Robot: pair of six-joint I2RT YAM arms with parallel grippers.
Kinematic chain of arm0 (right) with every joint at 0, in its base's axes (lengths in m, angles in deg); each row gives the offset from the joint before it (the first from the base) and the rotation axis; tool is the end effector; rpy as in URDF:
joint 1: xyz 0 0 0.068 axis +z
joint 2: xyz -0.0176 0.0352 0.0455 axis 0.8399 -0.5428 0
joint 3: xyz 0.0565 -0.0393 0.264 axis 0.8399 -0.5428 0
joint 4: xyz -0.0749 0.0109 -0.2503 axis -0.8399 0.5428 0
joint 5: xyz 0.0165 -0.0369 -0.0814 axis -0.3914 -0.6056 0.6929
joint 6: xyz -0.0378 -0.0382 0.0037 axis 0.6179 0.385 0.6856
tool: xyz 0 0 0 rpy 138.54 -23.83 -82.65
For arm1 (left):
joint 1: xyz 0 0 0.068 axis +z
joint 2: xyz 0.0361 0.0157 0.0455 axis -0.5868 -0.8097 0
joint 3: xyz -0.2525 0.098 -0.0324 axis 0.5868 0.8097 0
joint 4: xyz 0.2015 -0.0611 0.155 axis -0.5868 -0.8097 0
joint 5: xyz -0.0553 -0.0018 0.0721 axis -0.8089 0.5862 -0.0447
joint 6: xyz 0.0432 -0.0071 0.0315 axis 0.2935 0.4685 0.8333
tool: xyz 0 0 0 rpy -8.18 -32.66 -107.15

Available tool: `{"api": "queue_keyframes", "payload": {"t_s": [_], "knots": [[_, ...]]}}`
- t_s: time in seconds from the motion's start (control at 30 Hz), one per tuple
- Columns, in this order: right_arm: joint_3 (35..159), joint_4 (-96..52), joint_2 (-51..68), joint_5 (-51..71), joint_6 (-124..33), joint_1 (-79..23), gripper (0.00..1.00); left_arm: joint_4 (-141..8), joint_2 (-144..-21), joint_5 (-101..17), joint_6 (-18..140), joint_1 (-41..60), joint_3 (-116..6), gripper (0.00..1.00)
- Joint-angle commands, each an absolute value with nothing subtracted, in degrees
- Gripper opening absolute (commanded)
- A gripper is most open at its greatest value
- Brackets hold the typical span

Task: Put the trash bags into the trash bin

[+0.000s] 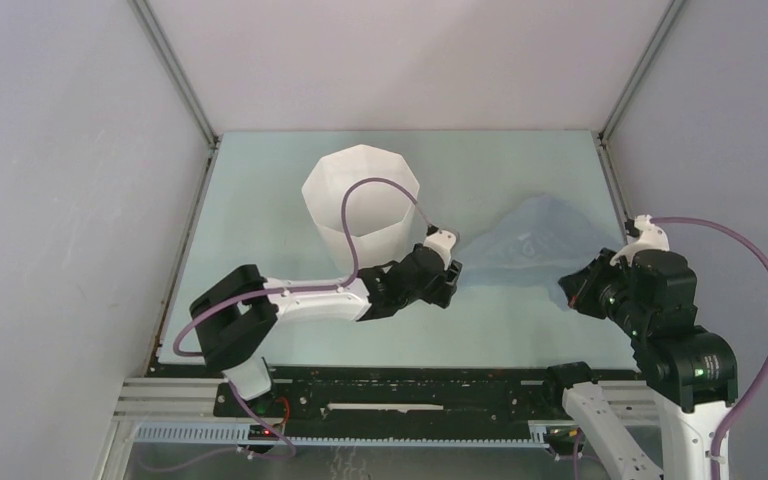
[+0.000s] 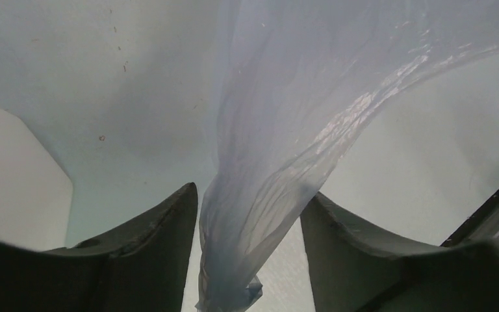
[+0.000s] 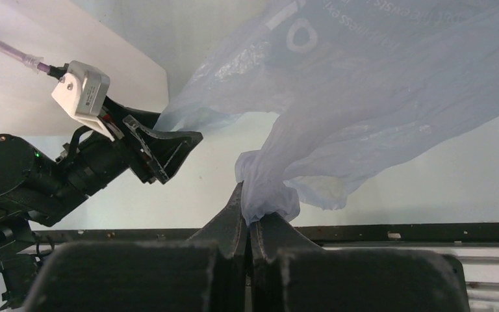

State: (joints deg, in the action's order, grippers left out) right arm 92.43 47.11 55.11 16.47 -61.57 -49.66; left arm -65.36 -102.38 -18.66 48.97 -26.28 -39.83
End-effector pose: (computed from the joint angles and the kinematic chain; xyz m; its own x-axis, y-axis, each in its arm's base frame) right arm 0.0538 0.0081 0.3966 -0.5623 0.3228 -0.7613 0.0742 0.9367 0.3423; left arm 0.1768 -0.3162 0.2084 -0.5535 0.2109 -0.8057 0.5840 0.7880 -0.1949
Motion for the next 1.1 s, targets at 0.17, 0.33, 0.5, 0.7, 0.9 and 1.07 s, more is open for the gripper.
{"api": "queue_keyframes", "payload": {"t_s": [0.17,0.33,0.5,0.7,0.9,1.07], "knots": [[96.5,47.9,54.3,16.3,-58.4,-50.0,0.0,-72.7,-89.3,-15.9,51.3,-27.8,-42.6,0.35],[98.4,46.1,56.5,15.6,-56.7,-50.1,0.0,-80.0,-80.7,-23.1,52.3,-27.8,-51.8,0.24],[102.2,40.7,58.6,12.7,-56.6,-50.0,0.0,-88.2,-81.8,-27.1,54.6,-27.8,-68.0,0.0],[109.3,24.4,55.3,1.9,-59.3,-50.0,0.0,-93.3,-86.5,-31.4,56.9,-27.8,-91.0,0.0],[118.5,4.8,46.1,-12.0,-70.3,-50.0,0.0,-96.0,-90.3,-33.0,59.0,-27.8,-110.9,0.0],[122.9,-12.9,38.2,-18.7,-85.3,-50.0,0.0,-93.9,-84.7,-27.0,63.7,-27.8,-113.4,0.0]]}}
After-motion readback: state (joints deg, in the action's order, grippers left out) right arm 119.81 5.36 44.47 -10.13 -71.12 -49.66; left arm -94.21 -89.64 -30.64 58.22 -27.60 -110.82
